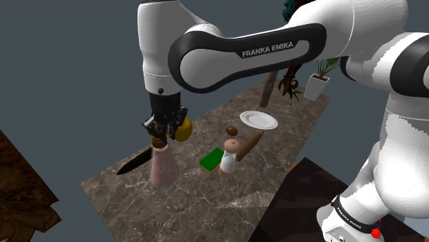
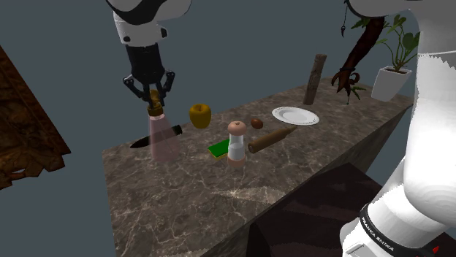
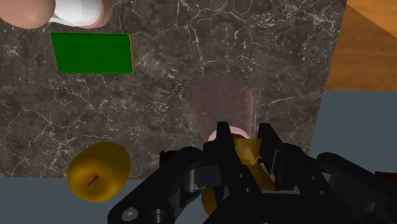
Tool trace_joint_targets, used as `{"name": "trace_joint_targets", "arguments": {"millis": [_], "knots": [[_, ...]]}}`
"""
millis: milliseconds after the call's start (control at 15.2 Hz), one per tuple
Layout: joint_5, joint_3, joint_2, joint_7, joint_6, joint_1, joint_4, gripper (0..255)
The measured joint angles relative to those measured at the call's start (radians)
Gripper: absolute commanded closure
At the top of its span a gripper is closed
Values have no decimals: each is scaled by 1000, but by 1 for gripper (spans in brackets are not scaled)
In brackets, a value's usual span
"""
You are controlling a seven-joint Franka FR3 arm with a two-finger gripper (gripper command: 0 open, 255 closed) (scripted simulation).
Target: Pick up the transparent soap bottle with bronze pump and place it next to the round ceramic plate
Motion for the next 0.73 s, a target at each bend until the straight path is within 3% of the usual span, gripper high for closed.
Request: {"name": "trace_joint_targets", "arguments": {"millis": [726], "knots": [[6, 5, -4, -11, -145, 13, 144, 255]]}}
